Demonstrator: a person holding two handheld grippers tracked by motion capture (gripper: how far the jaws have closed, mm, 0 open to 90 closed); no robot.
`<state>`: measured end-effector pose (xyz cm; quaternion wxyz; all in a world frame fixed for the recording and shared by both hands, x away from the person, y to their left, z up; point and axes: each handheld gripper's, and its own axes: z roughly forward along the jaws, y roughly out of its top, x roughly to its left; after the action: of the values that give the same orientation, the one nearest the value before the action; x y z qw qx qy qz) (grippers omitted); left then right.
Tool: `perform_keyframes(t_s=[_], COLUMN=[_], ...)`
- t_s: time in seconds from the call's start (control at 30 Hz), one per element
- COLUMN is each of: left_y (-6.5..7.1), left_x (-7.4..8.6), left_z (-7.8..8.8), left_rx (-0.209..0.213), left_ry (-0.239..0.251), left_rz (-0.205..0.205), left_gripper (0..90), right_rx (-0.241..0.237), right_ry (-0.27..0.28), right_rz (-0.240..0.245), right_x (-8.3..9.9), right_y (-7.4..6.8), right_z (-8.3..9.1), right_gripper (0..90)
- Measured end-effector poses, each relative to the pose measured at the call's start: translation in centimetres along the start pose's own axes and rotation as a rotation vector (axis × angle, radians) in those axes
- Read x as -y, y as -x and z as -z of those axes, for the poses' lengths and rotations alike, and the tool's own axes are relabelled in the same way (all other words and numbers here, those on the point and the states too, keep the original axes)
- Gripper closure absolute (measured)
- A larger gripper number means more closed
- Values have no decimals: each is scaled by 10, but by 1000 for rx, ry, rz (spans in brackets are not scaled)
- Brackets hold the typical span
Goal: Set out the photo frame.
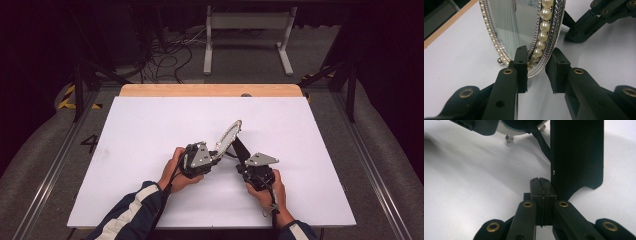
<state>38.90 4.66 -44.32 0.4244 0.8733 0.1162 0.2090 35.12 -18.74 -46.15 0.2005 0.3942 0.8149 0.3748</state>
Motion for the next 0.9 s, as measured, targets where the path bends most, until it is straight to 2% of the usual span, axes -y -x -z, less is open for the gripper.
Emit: perform_keyframes(t_s=[0.23, 0.67, 0.73, 0.9], left_y=[2, 6, 8, 10], left_x=[-2, -4, -5, -8], left_z=[2, 1, 0, -4], left_rx=[3, 26, 28, 32], left_ry=[-6, 4, 8, 19], left_rz=[-17, 2, 16, 19], left_gripper=[726, 719, 714, 712], right_rx=[8, 16, 20, 27], right_ry=[-5, -15, -15, -9], right_rz=[2, -14, -22, -41], right_x=[-1, 0, 0, -1], right_y=[1, 11, 15, 23], right_z=[-1, 0, 0, -2], right_gripper=[900, 900, 900, 900])
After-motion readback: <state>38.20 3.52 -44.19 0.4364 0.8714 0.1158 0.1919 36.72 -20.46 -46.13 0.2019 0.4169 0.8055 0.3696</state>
